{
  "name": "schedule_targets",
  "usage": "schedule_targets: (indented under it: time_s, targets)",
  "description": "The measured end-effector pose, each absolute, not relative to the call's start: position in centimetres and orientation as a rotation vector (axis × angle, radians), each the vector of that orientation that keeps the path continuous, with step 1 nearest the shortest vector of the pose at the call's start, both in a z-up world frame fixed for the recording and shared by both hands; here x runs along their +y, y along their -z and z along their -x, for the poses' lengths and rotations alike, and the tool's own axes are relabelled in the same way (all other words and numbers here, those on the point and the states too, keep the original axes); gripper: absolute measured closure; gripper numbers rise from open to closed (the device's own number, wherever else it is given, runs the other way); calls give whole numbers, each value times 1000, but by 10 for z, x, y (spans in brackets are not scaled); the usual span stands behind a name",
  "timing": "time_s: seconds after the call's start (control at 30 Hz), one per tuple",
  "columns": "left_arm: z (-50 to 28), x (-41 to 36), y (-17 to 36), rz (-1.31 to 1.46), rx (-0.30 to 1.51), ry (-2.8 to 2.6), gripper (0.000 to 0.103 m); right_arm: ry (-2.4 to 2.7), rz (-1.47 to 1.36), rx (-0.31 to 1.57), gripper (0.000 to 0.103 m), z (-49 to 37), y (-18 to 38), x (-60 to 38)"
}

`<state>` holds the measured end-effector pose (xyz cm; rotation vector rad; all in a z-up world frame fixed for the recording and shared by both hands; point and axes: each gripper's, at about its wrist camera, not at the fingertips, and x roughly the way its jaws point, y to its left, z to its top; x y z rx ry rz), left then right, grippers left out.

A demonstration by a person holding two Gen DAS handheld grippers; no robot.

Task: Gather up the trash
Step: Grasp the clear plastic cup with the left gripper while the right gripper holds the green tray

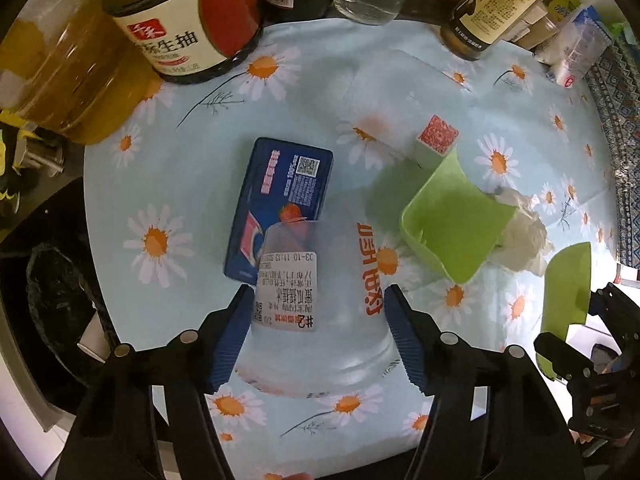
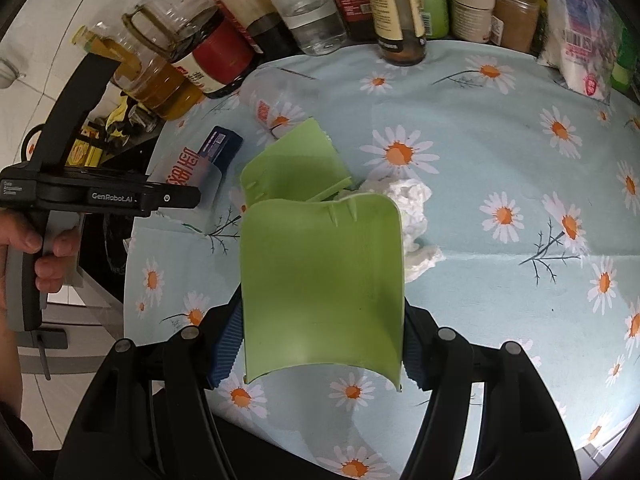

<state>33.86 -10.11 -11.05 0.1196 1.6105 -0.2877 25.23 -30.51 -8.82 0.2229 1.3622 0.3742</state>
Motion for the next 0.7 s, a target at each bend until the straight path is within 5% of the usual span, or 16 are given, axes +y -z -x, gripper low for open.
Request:
schedule_targets:
  time_s: [0.7]
  targets:
    - [-281, -33, 70, 9, 1527, 332, 39, -449, -107, 1375, 37, -237, 76, -220]
